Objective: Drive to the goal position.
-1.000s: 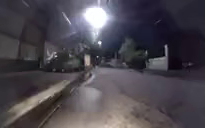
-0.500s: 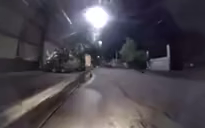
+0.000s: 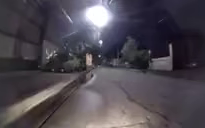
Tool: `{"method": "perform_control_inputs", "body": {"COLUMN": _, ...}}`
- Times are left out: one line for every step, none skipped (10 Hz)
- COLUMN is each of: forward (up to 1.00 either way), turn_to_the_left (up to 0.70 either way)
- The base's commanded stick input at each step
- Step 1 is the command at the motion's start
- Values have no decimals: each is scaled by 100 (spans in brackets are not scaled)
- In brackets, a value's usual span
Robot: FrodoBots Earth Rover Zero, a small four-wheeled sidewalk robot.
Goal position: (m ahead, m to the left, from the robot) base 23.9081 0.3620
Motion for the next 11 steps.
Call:
{"method": "perform_control_inputs", "body": {"forward": 50, "turn_to_the_left": 0}}
{"method": "perform_control_inputs", "body": {"forward": 50, "turn_to_the_left": 0}}
{"method": "perform_control_inputs", "body": {"forward": 50, "turn_to_the_left": 0}}
{"method": "perform_control_inputs", "body": {"forward": 50, "turn_to_the_left": 0}}
{"method": "perform_control_inputs", "body": {"forward": 50, "turn_to_the_left": 0}}
{"method": "perform_control_inputs", "body": {"forward": 50, "turn_to_the_left": 0}}
{"method": "perform_control_inputs", "body": {"forward": 50, "turn_to_the_left": 0}}
{"method": "perform_control_inputs", "body": {"forward": 50, "turn_to_the_left": 0}}
{"method": "perform_control_inputs", "body": {"forward": 50, "turn_to_the_left": 0}}
{"method": "perform_control_inputs", "body": {"forward": 50, "turn_to_the_left": 0}}
{"method": "perform_control_inputs", "body": {"forward": 50, "turn_to_the_left": 0}}
